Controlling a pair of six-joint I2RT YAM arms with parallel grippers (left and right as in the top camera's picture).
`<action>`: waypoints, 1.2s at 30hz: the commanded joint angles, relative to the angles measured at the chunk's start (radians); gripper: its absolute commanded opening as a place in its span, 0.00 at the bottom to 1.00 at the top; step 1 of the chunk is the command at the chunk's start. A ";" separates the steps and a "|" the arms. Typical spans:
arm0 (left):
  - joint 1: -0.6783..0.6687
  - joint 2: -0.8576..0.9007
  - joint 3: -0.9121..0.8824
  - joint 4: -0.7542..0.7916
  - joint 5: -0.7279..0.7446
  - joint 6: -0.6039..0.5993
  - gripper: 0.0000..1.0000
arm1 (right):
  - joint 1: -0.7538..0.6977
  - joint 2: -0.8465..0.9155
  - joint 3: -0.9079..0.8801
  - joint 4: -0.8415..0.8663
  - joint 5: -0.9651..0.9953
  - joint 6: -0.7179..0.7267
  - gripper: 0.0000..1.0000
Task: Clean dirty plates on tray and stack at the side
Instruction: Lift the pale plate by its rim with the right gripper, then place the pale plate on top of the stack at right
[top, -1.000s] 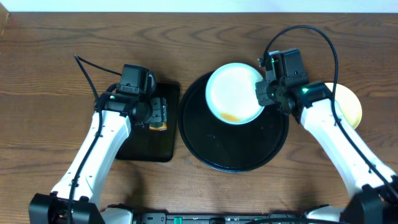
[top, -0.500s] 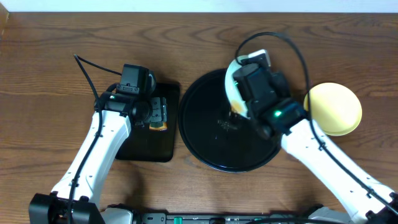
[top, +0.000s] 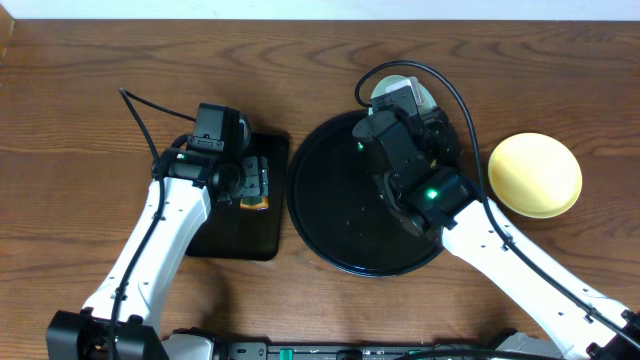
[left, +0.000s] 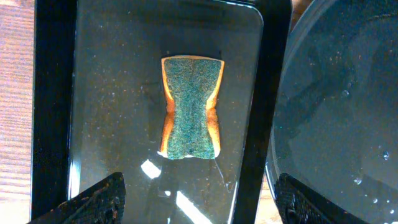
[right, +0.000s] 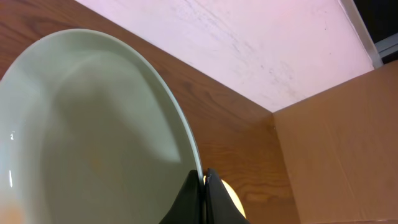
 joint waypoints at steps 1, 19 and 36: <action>-0.002 0.008 -0.011 0.001 0.010 -0.002 0.77 | -0.001 -0.018 0.002 0.005 0.040 -0.004 0.01; -0.002 0.008 -0.011 0.005 0.010 -0.002 0.77 | -0.045 -0.018 0.002 0.018 0.039 0.007 0.01; -0.002 0.008 -0.011 0.004 0.010 -0.002 0.77 | -0.705 0.001 0.000 -0.245 -0.566 0.600 0.01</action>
